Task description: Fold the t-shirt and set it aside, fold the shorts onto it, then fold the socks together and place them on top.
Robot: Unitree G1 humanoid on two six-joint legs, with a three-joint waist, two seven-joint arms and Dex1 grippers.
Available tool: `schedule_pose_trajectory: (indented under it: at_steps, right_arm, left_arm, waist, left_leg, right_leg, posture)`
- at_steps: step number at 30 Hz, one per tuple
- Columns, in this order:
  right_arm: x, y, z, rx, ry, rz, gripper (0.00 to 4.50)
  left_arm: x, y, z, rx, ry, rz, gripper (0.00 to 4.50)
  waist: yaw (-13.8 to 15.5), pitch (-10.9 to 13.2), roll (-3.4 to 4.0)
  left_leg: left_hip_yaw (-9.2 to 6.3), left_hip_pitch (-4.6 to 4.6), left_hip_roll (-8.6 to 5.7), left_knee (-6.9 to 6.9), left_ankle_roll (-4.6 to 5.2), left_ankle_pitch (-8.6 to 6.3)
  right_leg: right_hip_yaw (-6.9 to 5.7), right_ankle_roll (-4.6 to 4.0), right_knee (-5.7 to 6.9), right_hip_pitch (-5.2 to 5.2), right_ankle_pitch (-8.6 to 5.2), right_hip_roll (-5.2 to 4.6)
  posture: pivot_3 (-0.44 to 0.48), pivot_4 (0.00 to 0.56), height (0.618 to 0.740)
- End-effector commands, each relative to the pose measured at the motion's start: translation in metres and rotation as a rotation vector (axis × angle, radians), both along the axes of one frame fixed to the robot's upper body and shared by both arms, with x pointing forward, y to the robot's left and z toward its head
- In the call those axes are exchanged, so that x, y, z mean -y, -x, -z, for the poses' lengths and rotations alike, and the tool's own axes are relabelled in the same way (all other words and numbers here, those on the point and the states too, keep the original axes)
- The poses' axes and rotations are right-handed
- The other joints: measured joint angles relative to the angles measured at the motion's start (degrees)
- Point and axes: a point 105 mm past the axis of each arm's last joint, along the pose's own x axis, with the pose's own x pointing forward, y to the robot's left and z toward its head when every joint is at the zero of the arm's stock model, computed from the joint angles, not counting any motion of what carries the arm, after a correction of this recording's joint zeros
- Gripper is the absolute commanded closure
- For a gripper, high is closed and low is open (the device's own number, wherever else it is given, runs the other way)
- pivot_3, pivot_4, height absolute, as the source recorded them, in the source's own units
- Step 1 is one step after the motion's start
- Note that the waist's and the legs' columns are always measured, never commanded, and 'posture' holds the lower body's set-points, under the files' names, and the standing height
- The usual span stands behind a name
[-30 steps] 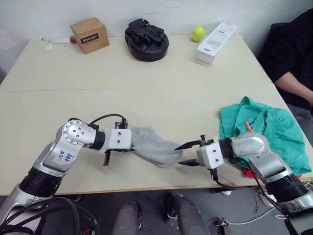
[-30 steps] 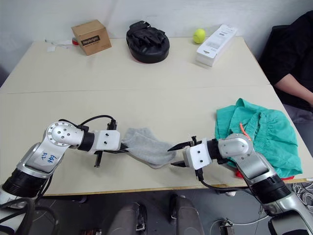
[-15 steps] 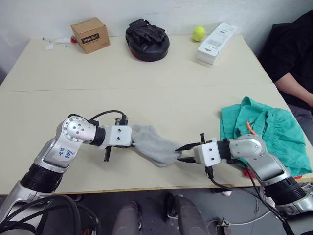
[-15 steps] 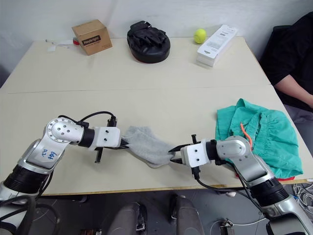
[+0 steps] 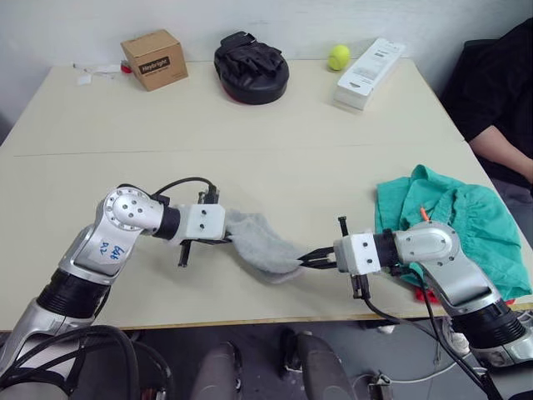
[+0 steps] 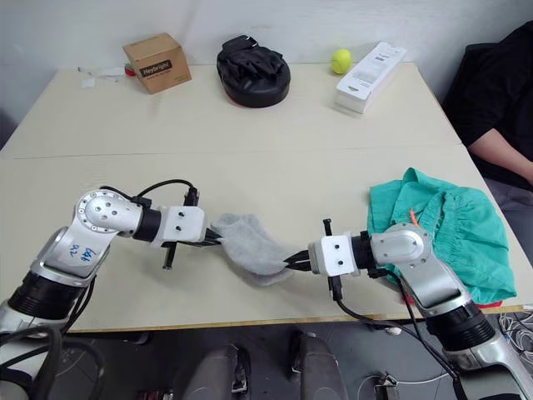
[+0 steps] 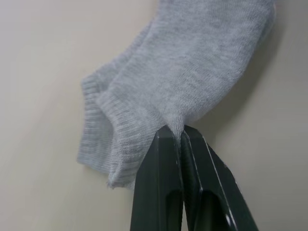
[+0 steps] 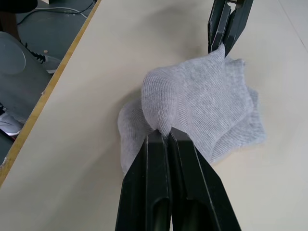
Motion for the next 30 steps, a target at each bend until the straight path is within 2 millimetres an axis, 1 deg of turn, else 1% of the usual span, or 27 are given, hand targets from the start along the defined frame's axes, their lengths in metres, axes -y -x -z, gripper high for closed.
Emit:
schedule_pose_trajectory:
  at_steps: [1, 5, 9, 13, 16, 19, 20, 22, 23, 26, 27, 28, 30]
  right_arm:
    - [-0.004, 0.007, -0.013, 0.048, -0.018, -0.028, 4.49]
    - [-0.008, 0.010, -0.009, 0.056, -0.009, -0.026, 4.49]
    - [-0.011, 0.013, 0.000, 0.056, 0.015, -0.016, 4.49]
    - [-0.013, 0.018, 0.018, 0.042, 0.057, 0.007, 4.49]
    - [-0.014, 0.018, 0.022, 0.030, 0.054, 0.028, 4.49]
    - [-0.014, 0.019, 0.023, 0.009, 0.054, 0.039, 4.49]
    - [-0.013, 0.019, 0.024, 0.001, 0.055, 0.044, 4.29]
    - [-0.012, 0.019, 0.024, -0.017, 0.053, 0.054, 3.81]
    - [-0.012, 0.019, 0.023, -0.022, 0.053, 0.052, 3.50]
    - [-0.010, 0.022, 0.017, -0.042, 0.040, 0.042, 2.40]
    - [-0.008, 0.023, 0.014, -0.049, 0.031, 0.041, 2.13]
    - [-0.007, 0.024, 0.011, -0.053, 0.024, 0.041, 1.69]
    - [-0.003, 0.023, 0.002, -0.071, -0.003, 0.057, 1.05]
  left_arm:
    - [0.001, -0.016, -0.015, 0.104, -0.025, 0.035, 4.50]
    - [0.004, -0.035, -0.007, 0.171, -0.088, 0.089, 4.50]
    - [0.008, -0.041, 0.000, 0.175, -0.105, 0.128, 4.50]
    - [0.009, -0.036, 0.012, 0.127, -0.110, 0.170, 4.50]
    - [0.007, -0.029, 0.014, 0.090, -0.113, 0.183, 4.50]
    - [0.003, -0.025, 0.011, 0.039, -0.101, 0.173, 4.50]
    - [0.002, -0.023, 0.010, 0.024, -0.099, 0.171, 4.50]
    - [-0.001, -0.022, 0.008, -0.004, -0.089, 0.153, 4.01]
    - [-0.002, -0.021, 0.006, -0.020, -0.085, 0.152, 3.79]
    - [-0.006, -0.011, 0.000, -0.090, -0.068, 0.153, 2.82]
    - [-0.007, -0.007, -0.004, -0.126, -0.058, 0.149, 2.55]
    - [-0.009, -0.002, -0.007, -0.165, -0.052, 0.146, 2.17]
    - [-0.009, 0.009, -0.016, -0.240, -0.014, 0.150, 1.57]
  waist:
    - [0.22, 0.00, 0.00]
    - [0.79, 0.00, 0.00]
    - [0.78, 0.00, 0.00]
    - [0.94, 0.00, -0.01]
    - [0.91, 0.00, -0.01]
    - [0.85, 0.00, -0.01]
    - [0.85, 0.00, -0.01]
    - [0.89, 0.00, -0.01]
    - [0.89, 0.00, -0.01]
    - [0.89, 0.00, -0.01]
    - [0.86, 0.00, -0.01]
    - [0.81, 0.00, -0.01]
    - [0.79, 0.00, -0.01]
  left_leg:
    - [0.00, 0.00, 0.00, 0.00, 0.00, 0.00]
    - [0.03, 0.01, -0.02, 0.01, -0.01, 0.00]
    - [0.09, -0.01, 0.00, 0.03, -0.14, 0.08]
    - [0.09, -0.03, 0.00, 0.03, -0.15, 0.08]
    - [0.09, -0.02, -0.01, 0.04, -0.14, 0.08]
    - [0.09, -0.01, 0.01, 0.05, -0.15, 0.08]
    - [0.08, -0.01, 0.01, 0.05, -0.15, 0.08]
    - [0.05, -0.02, 0.02, 0.05, -0.16, 0.08]
    - [0.06, -0.02, 0.02, 0.05, -0.16, 0.09]
    - [0.05, -0.03, 0.02, 0.05, -0.16, 0.09]
    - [0.04, -0.02, 0.02, 0.05, -0.16, 0.09]
    - [0.04, -0.04, 0.03, 0.05, -0.16, 0.09]
    - [0.04, -0.02, 0.04, 0.05, -0.16, 0.09]
  right_leg:
    - [0.00, 0.00, 0.00, 0.00, 0.00, 0.00]
    - [-0.01, 0.00, 0.00, 0.00, 0.00, 0.02]
    - [-0.02, 0.00, -0.01, -0.02, 0.00, 0.03]
    - [-0.03, 0.00, 0.00, -0.03, 0.00, 0.04]
    - [-0.01, 0.00, 0.00, -0.03, 0.00, 0.04]
    - [-0.01, 0.00, 0.01, -0.02, 0.00, 0.05]
    - [-0.01, 0.00, 0.01, -0.02, 0.00, 0.06]
    - [-0.01, 0.00, 0.01, -0.02, 0.00, 0.10]
    - [-0.01, 0.00, 0.01, -0.02, 0.00, 0.10]
    - [-0.01, 0.00, 0.00, -0.02, 0.00, 0.11]
    - [-0.01, 0.01, 0.00, -0.02, 0.00, 0.11]
    - [0.00, 0.01, 0.00, -0.02, 0.00, 0.12]
    - [0.02, 0.01, 0.00, -0.02, 0.00, 0.15]
  posture:
    - [0.000, 0.150, 0.740]
    - [0.000, 0.150, 0.740]
    - [0.000, 0.150, 0.740]
    - [0.000, 0.150, 0.740]
    - [0.000, 0.150, 0.740]
    - [0.000, 0.150, 0.740]
    - [0.000, 0.150, 0.740]
    - [0.000, 0.150, 0.740]
    - [0.000, 0.150, 0.740]
    - [0.000, 0.150, 0.740]
    - [0.000, 0.150, 0.740]
    - [0.000, 0.150, 0.740]
    - [0.000, 0.150, 0.740]
